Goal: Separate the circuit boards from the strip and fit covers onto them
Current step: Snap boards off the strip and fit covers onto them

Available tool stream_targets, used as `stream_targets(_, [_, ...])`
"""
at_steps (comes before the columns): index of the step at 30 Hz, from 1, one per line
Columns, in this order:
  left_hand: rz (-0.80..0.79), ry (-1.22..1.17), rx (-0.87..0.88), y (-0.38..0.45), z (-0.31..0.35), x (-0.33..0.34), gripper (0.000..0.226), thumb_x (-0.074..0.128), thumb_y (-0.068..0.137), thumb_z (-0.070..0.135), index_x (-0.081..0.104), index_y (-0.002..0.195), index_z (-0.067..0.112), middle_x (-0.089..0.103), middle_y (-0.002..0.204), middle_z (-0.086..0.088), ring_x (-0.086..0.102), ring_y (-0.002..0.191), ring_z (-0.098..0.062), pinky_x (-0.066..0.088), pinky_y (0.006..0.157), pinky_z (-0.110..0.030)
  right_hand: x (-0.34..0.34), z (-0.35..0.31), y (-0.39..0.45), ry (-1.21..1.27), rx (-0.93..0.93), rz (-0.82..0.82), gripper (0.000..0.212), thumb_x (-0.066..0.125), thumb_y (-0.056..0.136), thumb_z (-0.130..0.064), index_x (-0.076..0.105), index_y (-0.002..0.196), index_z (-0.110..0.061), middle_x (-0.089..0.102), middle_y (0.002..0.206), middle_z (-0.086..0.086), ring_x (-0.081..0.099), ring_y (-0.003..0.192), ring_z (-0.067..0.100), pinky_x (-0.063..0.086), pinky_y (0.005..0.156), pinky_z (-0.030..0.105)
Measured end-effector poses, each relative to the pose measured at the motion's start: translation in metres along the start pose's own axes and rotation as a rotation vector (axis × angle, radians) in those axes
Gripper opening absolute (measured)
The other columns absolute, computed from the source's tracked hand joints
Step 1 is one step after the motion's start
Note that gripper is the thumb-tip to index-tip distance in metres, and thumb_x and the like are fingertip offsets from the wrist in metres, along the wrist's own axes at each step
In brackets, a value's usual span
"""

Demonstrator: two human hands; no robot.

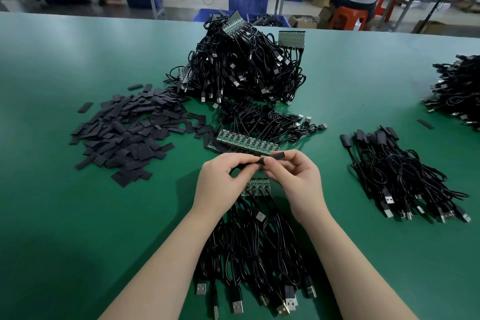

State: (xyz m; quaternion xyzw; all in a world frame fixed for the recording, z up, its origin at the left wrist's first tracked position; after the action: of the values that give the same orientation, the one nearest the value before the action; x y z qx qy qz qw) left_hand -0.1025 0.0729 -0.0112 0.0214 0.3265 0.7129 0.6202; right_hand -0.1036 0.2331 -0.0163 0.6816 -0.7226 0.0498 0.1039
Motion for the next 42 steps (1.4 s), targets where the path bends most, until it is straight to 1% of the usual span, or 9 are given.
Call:
stream_targets(5, [0.008,0.017,0.015,0.0002,0.0025,-0.0005,0.018,0.077,0.081,0.019,0.078,0.096,0.03,0.069,0.089,0.026,0.065,0.092,0.005,0.046,0.081,-0.007,0.0014,0.0024,-0.0014,0.063,0.048,0.018,0.01,0.074,0.084,-0.008,0.069,0.084,-0.016,0.069,0.068,0.003,0.066,0.072,0.014,0.056,0.071,0.023])
stream_targets(9, [0.019,0.062,0.07,-0.0007,0.0079,-0.0014,0.016,0.076,0.082,0.019,0.078,0.097,0.026,0.069,0.091,0.024,0.065,0.091,0.005,0.048,0.081,-0.01,0.0023,0.0026,-0.0018,0.068,0.042,0.027,0.008,0.073,0.085,-0.009,0.068,0.085,-0.015,0.072,0.073,0.005,0.068,0.076,0.017,0.058,0.074,0.025])
stream_targets(12, [0.028,0.061,0.069,-0.001,0.0072,-0.0024,0.016,0.076,0.082,0.018,0.078,0.097,0.025,0.067,0.089,0.026,0.064,0.092,0.006,0.047,0.081,-0.008,0.0028,0.0011,-0.0012,0.06,0.041,0.002,0.015,0.074,0.084,-0.009,0.071,0.077,-0.022,0.071,0.071,0.007,0.068,0.072,0.015,0.058,0.072,0.024])
stream_targets(18, [0.038,0.05,0.072,-0.0012,0.0078,0.0,0.016,0.076,0.083,0.018,0.078,0.097,0.025,0.069,0.092,0.024,0.065,0.092,0.005,0.048,0.081,-0.009,0.0028,0.0029,-0.0021,0.142,0.036,-0.003,0.01,0.077,0.074,-0.021,0.068,0.078,-0.017,0.067,0.064,0.003,0.065,0.062,0.012,0.057,0.07,0.024])
stream_targets(22, [0.038,0.002,0.024,-0.0026,0.0046,-0.0011,0.017,0.077,0.082,0.017,0.078,0.097,0.026,0.07,0.09,0.024,0.065,0.091,0.005,0.048,0.08,-0.009,0.0013,0.0036,0.0,0.04,0.018,-0.016,0.011,0.074,0.084,-0.009,0.067,0.081,-0.017,0.068,0.065,0.002,0.066,0.067,0.012,0.057,0.07,0.023])
stream_targets(24, [0.034,0.008,0.036,-0.0021,0.0055,-0.0006,0.018,0.078,0.081,0.016,0.078,0.097,0.025,0.068,0.089,0.026,0.065,0.091,0.005,0.048,0.08,-0.008,0.0007,0.002,0.0001,0.017,-0.005,-0.009,0.012,0.076,0.082,-0.011,0.068,0.08,-0.02,0.069,0.067,0.002,0.066,0.069,0.013,0.056,0.07,0.022])
stream_targets(27, [0.049,-0.037,0.013,-0.0016,0.0036,0.0,0.019,0.079,0.08,0.014,0.079,0.095,0.025,0.068,0.087,0.029,0.065,0.09,0.007,0.046,0.079,-0.006,0.0021,0.0019,-0.0008,0.05,-0.006,-0.033,0.008,0.076,0.078,-0.017,0.069,0.081,-0.02,0.071,0.07,0.003,0.067,0.072,0.013,0.056,0.07,0.022])
stream_targets(36, [0.041,-0.078,-0.052,-0.003,0.0026,0.0001,0.02,0.077,0.082,0.018,0.077,0.093,0.034,0.07,0.088,0.028,0.065,0.09,0.006,0.045,0.078,-0.006,0.0034,-0.0013,-0.0021,0.084,0.011,-0.063,0.009,0.069,0.086,-0.005,0.065,0.09,-0.011,0.07,0.067,0.002,0.066,0.065,0.011,0.056,0.069,0.024])
stream_targets(42, [0.048,-0.01,0.026,-0.0025,0.0055,-0.0011,0.017,0.076,0.082,0.019,0.078,0.095,0.03,0.067,0.088,0.032,0.064,0.093,0.006,0.046,0.08,-0.008,0.0079,0.0009,-0.0046,0.128,0.018,-0.014,0.007,0.07,0.086,-0.005,0.065,0.089,-0.01,0.069,0.065,0.002,0.065,0.062,0.01,0.056,0.068,0.024])
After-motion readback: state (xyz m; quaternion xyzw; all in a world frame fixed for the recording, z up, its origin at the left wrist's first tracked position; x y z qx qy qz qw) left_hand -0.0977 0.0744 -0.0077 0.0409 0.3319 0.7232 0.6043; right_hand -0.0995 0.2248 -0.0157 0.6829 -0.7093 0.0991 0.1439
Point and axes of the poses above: each hand's wrist, its own y-axis towards the middle knuckle, its own x-axis out of the palm, z = x × y, the point moved 3 cm from there along y, towards the middle knuckle
